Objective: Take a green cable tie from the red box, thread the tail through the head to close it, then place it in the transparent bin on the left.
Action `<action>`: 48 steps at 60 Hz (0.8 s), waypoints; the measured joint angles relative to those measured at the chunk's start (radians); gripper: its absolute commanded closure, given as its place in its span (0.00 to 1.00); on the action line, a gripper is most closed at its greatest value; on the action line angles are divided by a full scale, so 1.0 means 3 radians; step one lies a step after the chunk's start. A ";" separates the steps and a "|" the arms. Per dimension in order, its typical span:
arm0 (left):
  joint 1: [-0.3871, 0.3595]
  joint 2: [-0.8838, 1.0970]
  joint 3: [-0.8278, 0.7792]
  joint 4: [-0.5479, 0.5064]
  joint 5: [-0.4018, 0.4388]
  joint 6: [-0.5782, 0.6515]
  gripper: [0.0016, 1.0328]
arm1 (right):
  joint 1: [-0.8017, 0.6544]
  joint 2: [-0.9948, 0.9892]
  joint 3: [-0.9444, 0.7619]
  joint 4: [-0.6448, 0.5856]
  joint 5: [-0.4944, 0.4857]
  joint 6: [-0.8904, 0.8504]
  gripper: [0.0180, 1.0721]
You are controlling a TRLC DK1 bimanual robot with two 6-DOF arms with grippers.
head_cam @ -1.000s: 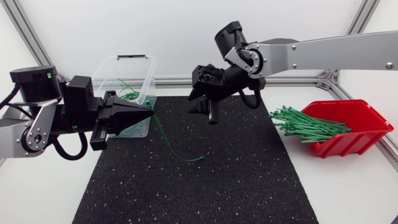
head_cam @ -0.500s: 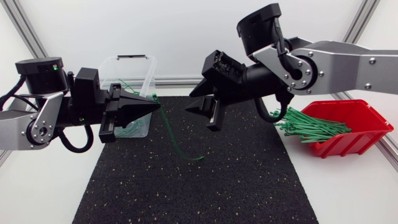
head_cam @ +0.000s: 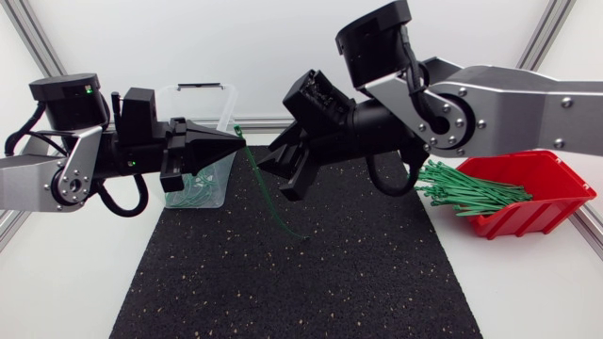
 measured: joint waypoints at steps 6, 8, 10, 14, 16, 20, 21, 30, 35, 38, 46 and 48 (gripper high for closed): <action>-0.0003 0.0001 0.0003 0.0061 -0.0060 -0.0130 0.97 | 0.0065 0.0027 0.0000 0.0071 0.0084 0.0090 0.53; -0.0003 0.0004 0.0004 0.0088 -0.0061 -0.0177 0.97 | 0.0084 0.0046 0.0000 0.0088 0.0107 0.0114 0.53; -0.0003 0.0004 0.0005 0.0107 -0.0069 -0.0217 0.97 | 0.0097 0.0071 0.0000 0.0102 0.0121 0.0126 0.53; -0.0003 0.0006 0.0005 0.0158 -0.0071 -0.0266 0.97 | 0.0126 0.0128 0.0001 0.0146 0.0178 0.0154 0.56; -0.0003 0.0006 0.0005 0.0179 -0.0071 -0.0281 0.97 | 0.0136 0.0154 0.0004 0.0154 0.0210 0.0174 0.56; -0.0010 0.0006 0.0005 0.0212 -0.0071 -0.0329 0.97 | 0.0149 0.0214 0.0004 0.0167 0.0223 0.0200 0.57; -0.0018 0.0006 0.0005 0.0219 -0.0072 -0.0338 0.97 | 0.0151 0.0229 0.0004 0.0182 0.0244 0.0210 0.59; -0.0041 0.0006 0.0005 0.0327 -0.0121 -0.0415 0.97 | 0.0158 0.0257 0.0004 0.0319 0.0360 0.0273 0.67; -0.0043 0.0008 0.0004 0.0366 -0.0158 -0.0429 0.97 | 0.0177 0.0257 0.0004 0.0373 0.0412 0.0290 0.74; -0.0046 0.0013 0.0004 0.0392 -0.0192 -0.0439 0.97 | 0.0195 0.0257 0.0004 0.0401 0.0453 0.0298 0.77; -0.0050 0.0019 0.0003 0.0418 -0.0228 -0.0469 0.97 | 0.0234 0.0257 0.0004 0.0427 0.0469 0.0299 0.81; -0.0051 0.0019 0.0003 0.0421 -0.0233 -0.0483 0.97 | 0.0242 0.0257 0.0004 0.0427 0.0473 0.0299 0.82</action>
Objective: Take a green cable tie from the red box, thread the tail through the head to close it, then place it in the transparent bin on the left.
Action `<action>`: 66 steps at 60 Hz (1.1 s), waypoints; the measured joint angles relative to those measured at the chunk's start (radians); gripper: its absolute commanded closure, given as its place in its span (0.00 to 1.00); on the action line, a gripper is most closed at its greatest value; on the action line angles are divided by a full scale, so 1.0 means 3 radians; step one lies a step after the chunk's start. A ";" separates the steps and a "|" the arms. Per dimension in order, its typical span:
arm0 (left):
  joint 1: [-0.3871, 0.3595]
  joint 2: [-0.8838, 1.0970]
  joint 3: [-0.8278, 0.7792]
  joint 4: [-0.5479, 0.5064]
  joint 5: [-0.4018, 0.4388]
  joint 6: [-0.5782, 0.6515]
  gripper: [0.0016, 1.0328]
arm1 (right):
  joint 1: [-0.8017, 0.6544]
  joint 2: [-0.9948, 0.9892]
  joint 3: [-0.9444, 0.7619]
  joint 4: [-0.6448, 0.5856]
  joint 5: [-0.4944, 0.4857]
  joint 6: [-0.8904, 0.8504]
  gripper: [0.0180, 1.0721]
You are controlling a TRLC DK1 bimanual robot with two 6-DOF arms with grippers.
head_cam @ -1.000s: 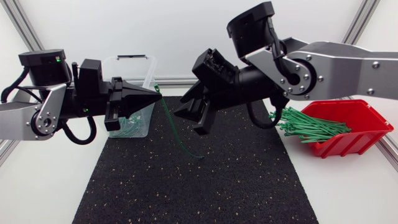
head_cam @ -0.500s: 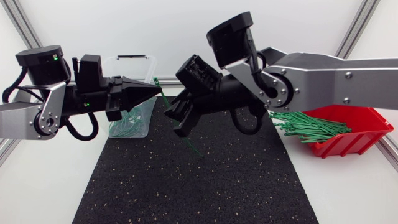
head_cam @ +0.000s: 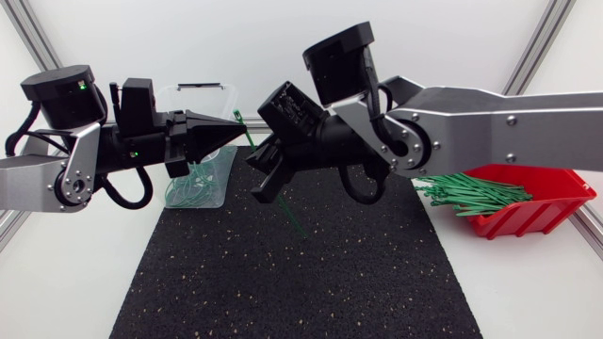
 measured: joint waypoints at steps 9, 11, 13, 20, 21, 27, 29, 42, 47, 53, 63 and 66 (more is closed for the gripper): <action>-0.0001 0.0000 -0.0003 0.0027 0.0000 -0.0046 0.97 | 0.0003 0.0000 0.0000 0.0011 0.0008 0.0013 0.84; -0.0001 0.0000 -0.0005 0.0039 0.0000 -0.0056 0.97 | 0.0003 0.0000 0.0000 0.0011 0.0008 0.0013 0.84; -0.0001 0.0000 -0.0005 0.0048 0.0000 -0.0075 0.97 | 0.0003 0.0000 0.0000 0.0013 0.0006 0.0013 0.84; -0.0008 0.0000 -0.0005 0.0065 0.0000 -0.0107 0.97 | 0.0003 0.0000 0.0000 0.0014 0.0006 0.0014 0.84; -0.0010 0.0000 -0.0005 0.0066 0.0000 -0.0107 0.97 | 0.0003 0.0000 0.0000 0.0014 0.0006 0.0014 0.84; -0.0014 0.0000 -0.0008 0.0075 0.0000 -0.0109 0.97 | 0.0003 0.0000 0.0000 0.0014 0.0005 0.0014 0.84; -0.0017 0.0000 -0.0008 0.0075 0.0000 -0.0118 0.97 | 0.0003 0.0000 0.0000 0.0014 0.0005 0.0014 0.84; -0.0023 0.0000 -0.0011 0.0097 0.0000 -0.0154 0.97 | 0.0025 0.0000 0.0000 0.0014 -0.0005 0.0051 0.84; -0.0027 0.0000 -0.0018 0.0103 0.0000 -0.0172 0.97 | 0.0038 0.0000 0.0000 0.0014 -0.0005 0.0062 0.84; -0.0033 0.0000 -0.0031 0.0128 0.0000 -0.0193 0.97 | 0.0050 0.0000 0.0000 0.0013 -0.0006 0.0062 0.84; -0.0033 0.0000 -0.0031 0.0146 0.0000 -0.0193 0.97 | 0.0050 0.0000 0.0000 0.0014 -0.0018 0.0062 0.84; -0.0037 0.0000 -0.0031 0.0146 0.0000 -0.0195 0.97 | 0.0050 0.0000 0.0000 0.0014 -0.0018 0.0062 0.84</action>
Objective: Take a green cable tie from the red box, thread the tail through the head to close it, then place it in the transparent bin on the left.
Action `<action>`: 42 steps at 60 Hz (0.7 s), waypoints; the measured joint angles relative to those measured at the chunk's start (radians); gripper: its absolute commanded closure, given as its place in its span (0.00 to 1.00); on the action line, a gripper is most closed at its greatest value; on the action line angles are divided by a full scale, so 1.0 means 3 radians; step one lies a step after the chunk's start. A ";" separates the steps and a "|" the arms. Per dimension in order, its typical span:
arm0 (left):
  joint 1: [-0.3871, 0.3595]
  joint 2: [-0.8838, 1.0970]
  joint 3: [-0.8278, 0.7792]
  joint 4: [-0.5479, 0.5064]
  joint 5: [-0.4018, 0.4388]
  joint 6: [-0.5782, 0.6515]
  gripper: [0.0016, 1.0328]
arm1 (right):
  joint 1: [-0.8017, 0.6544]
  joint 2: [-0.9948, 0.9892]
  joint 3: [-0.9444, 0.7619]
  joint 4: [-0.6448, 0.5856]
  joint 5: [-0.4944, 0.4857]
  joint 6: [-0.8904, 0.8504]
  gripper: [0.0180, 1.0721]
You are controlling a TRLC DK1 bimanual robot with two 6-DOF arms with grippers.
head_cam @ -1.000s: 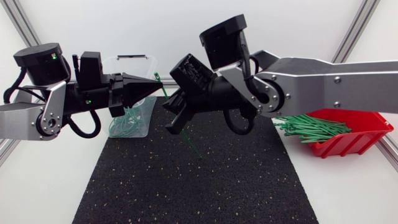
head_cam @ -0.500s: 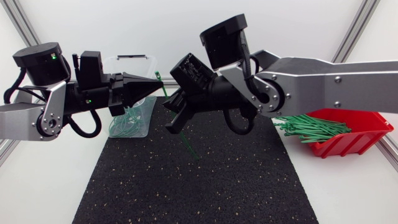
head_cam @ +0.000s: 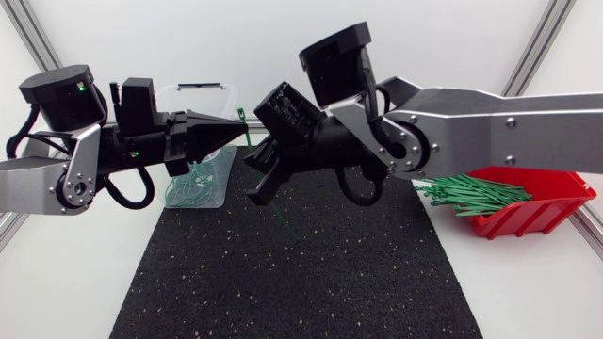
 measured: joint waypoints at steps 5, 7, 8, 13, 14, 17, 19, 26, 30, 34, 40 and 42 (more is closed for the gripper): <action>-0.0003 0.0000 0.0000 0.0001 0.0000 -0.0010 0.97 | -0.0001 0.0000 0.0000 0.0000 0.0000 0.0000 0.84; -0.0003 0.0000 0.0000 0.0001 0.0000 -0.0010 0.97 | -0.0001 0.0000 0.0000 -0.0001 0.0000 0.0000 0.84; -0.0003 0.0000 0.0000 0.0001 0.0000 -0.0011 0.97 | -0.0001 0.0000 0.0000 -0.0001 0.0000 0.0000 0.84; -0.0003 0.0000 0.0000 0.0001 0.0000 -0.0013 0.97 | -0.0001 0.0000 0.0000 -0.0001 0.0001 0.0000 0.81; -0.0003 0.0000 0.0000 0.0003 0.0000 -0.0017 0.97 | -0.0005 0.0000 0.0000 -0.0001 0.0001 0.0000 0.78; -0.0001 0.0000 0.0000 0.0004 0.0000 -0.0025 0.97 | -0.0008 0.0000 0.0000 -0.0001 0.0001 0.0000 0.69; -0.0001 0.0000 0.0000 0.0004 0.0000 -0.0036 0.97 | -0.0008 0.0000 0.0000 -0.0004 0.0000 0.0000 0.62; 0.0024 -0.0001 0.0000 0.0024 0.0001 -0.0095 0.97 | -0.0010 -0.0005 0.0000 -0.0020 -0.0001 -0.0003 0.55; 0.0062 -0.0001 0.0000 0.0024 0.0003 -0.0127 0.97 | -0.0015 -0.0020 0.0000 -0.0060 -0.0003 -0.0005 0.47; 0.0120 -0.0001 0.0000 0.0023 0.0039 -0.0174 0.97 | -0.0033 -0.0042 0.0000 -0.0107 -0.0009 -0.0045 0.46; 0.0207 -0.0024 0.0000 -0.0009 0.0145 -0.0238 0.97 | -0.0085 -0.0093 0.0000 -0.0198 -0.0010 -0.0142 0.45; 0.0234 -0.0051 0.0000 -0.0046 0.0210 -0.0262 0.97 | -0.0102 -0.0118 0.0000 -0.0253 -0.0010 -0.0184 0.42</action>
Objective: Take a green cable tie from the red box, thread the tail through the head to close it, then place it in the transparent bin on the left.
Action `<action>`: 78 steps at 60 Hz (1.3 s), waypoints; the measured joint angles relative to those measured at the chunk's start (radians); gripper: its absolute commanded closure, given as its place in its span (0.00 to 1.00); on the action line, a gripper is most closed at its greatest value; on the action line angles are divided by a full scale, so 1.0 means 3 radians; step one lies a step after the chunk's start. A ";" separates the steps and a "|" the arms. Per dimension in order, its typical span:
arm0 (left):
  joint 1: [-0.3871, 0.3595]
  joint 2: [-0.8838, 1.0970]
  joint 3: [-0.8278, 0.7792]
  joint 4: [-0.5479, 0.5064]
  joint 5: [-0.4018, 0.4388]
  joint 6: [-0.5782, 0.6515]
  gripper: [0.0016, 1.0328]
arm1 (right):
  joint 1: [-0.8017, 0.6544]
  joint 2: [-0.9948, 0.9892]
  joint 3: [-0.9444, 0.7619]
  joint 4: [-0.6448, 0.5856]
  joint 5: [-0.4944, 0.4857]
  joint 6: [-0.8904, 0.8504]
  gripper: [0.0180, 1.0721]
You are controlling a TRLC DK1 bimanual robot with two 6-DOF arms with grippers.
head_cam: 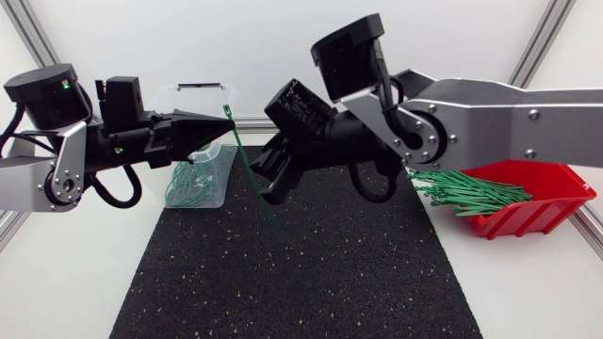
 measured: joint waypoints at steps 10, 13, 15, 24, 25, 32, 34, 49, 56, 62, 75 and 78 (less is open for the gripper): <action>0.0097 -0.0247 0.0000 -0.0233 0.0120 -0.0024 0.97 | -0.0064 -0.0100 0.0000 -0.0186 0.0004 -0.0214 0.32; 0.0113 -0.0315 0.0001 -0.0331 0.0156 -0.0024 0.97 | -0.0086 -0.0131 -0.0001 -0.0242 0.0011 -0.0287 0.32; 0.0122 -0.0342 0.0001 -0.0389 0.0167 -0.0024 0.97 | -0.0104 -0.0146 -0.0009 -0.0254 0.0010 -0.0333 0.32; 0.0167 -0.0421 0.0001 -0.0651 0.0251 -0.0023 0.97 | -0.0187 -0.0258 -0.0159 -0.0281 0.0069 -0.0579 0.28; 0.0173 -0.0435 0.0001 -0.0674 0.0259 -0.0023 0.97 | -0.0195 -0.0275 -0.0187 -0.0292 0.0088 -0.0601 0.27; 0.0181 -0.0535 0.0005 -0.0852 0.0272 -0.0019 0.97 | -0.0233 -0.0389 -0.0337 -0.0365 0.0153 -0.0777 0.25; 0.0181 -0.0556 0.0008 -0.0917 0.0277 -0.0006 0.97 | -0.0234 -0.0413 -0.0357 -0.0388 0.0175 -0.0820 0.25; 0.0034 -0.0613 0.0248 -0.2134 0.0134 0.0669 0.97 | -0.0257 -0.0649 -0.0445 -0.0629 0.0292 -0.1099 0.17; -0.0080 -0.0612 0.0312 -0.2253 0.0076 0.0871 0.97 | -0.0272 -0.0708 -0.0468 -0.0704 0.0323 -0.1179 0.16; -0.0172 -0.0567 0.0364 -0.2271 0.0041 0.0979 0.97 | -0.0271 -0.0710 -0.0493 -0.0740 0.0423 -0.1242 0.09; -0.0237 -0.0257 0.0607 -0.2304 0.0001 0.1085 0.97 | -0.0209 -0.0722 -0.0612 -0.0749 0.0666 -0.1469 0.07; -0.0237 -0.0233 0.0642 -0.2305 -0.0004 0.1094 0.97 | -0.0197 -0.0725 -0.0657 -0.0738 0.0729 -0.1534 0.06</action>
